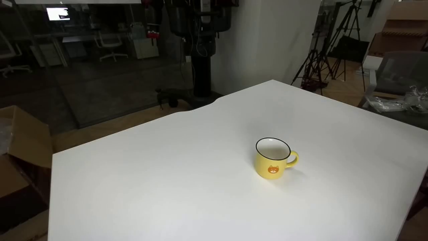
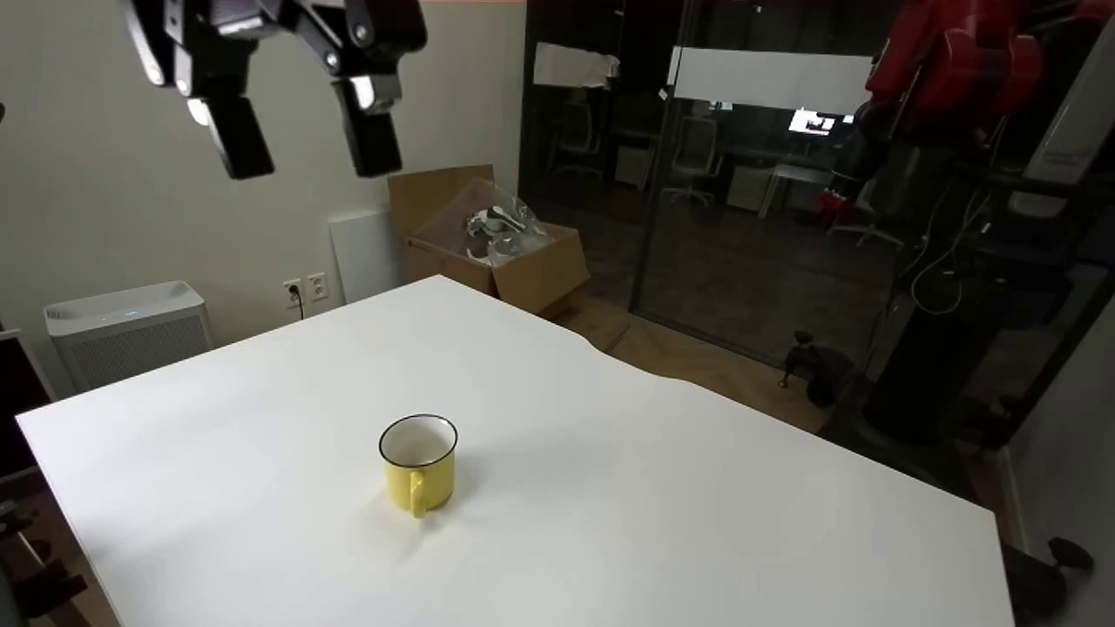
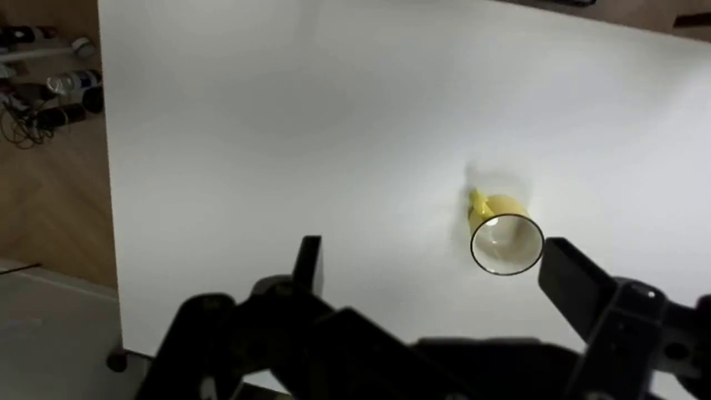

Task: Move the cup backward

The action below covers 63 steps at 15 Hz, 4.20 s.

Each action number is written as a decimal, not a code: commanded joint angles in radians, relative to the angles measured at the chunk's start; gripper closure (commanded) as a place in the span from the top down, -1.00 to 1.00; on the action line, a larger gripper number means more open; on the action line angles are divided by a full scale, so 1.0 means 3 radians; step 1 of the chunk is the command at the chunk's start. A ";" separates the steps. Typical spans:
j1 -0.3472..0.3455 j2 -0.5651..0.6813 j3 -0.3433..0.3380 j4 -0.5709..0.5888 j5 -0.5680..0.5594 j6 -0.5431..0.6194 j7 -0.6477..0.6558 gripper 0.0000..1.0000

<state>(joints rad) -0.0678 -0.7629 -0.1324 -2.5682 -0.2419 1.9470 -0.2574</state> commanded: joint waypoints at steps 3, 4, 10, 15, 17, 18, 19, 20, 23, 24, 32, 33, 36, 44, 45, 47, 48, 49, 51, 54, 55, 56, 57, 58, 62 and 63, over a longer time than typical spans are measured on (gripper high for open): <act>-0.0018 0.0641 -0.0067 -0.0073 0.0409 0.1164 0.0584 1.00; 0.0003 0.0796 -0.0064 -0.0068 0.0514 0.1313 0.0590 1.00; 0.0202 0.1888 0.0104 0.0042 0.0876 0.1783 0.0459 1.00; 0.0174 0.2011 0.0218 -0.0069 0.0814 0.1824 0.0410 1.00; 0.0154 0.1976 0.0205 -0.0070 0.0813 0.1822 0.0400 1.00; 0.0117 0.1868 0.0247 -0.0144 0.0616 0.1909 0.0472 1.00; 0.0085 0.1851 0.0309 -0.0187 0.0451 0.2001 0.0683 1.00; 0.0057 0.1890 0.0338 -0.0193 0.0333 0.2098 0.0805 1.00; 0.0032 0.2231 0.0350 -0.0073 0.0231 0.2215 0.0918 1.00; 0.0029 0.2332 0.0348 -0.0037 0.0197 0.2237 0.0938 1.00; 0.0097 0.3246 0.0290 0.0351 0.0361 0.2369 0.0765 1.00; 0.0087 0.3022 0.0299 0.0157 0.0418 0.2342 0.0712 1.00; 0.0092 0.3238 0.0296 0.0296 0.0415 0.2368 0.0710 1.00; 0.0061 0.3691 0.0360 0.0680 0.0701 0.2576 0.0691 1.00; 0.0045 0.3769 0.0383 0.0755 0.0743 0.2580 0.0656 1.00; 0.0029 0.3962 0.0413 0.0948 0.0788 0.2536 0.0613 1.00; 0.0017 0.4051 0.0433 0.1039 0.0806 0.2519 0.0583 1.00; 0.0015 0.4156 0.0447 0.1146 0.0820 0.2489 0.0564 1.00; 0.0032 0.4333 0.0461 0.1338 0.0801 0.2408 0.0559 1.00; 0.0076 0.4550 0.0472 0.1574 0.0750 0.2265 0.0557 1.00; 0.0096 0.4604 0.0473 0.1633 0.0738 0.2215 0.0567 1.00; 0.0126 0.4650 0.0457 0.1685 0.0718 0.2171 0.0595 1.00; 0.0141 0.4685 0.0452 0.1726 0.0710 0.2131 0.0603 0.50; 0.0162 0.4713 0.0441 0.1760 0.0705 0.2106 0.0627 0.48; 0.0222 0.4741 0.0412 0.1821 0.0683 0.2061 0.0669 -0.10; 0.0236 0.4741 0.0404 0.1827 0.0676 0.2055 0.0678 -0.22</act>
<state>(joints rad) -0.0177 0.6476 0.0043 -2.0572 -0.0208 2.5916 -0.0862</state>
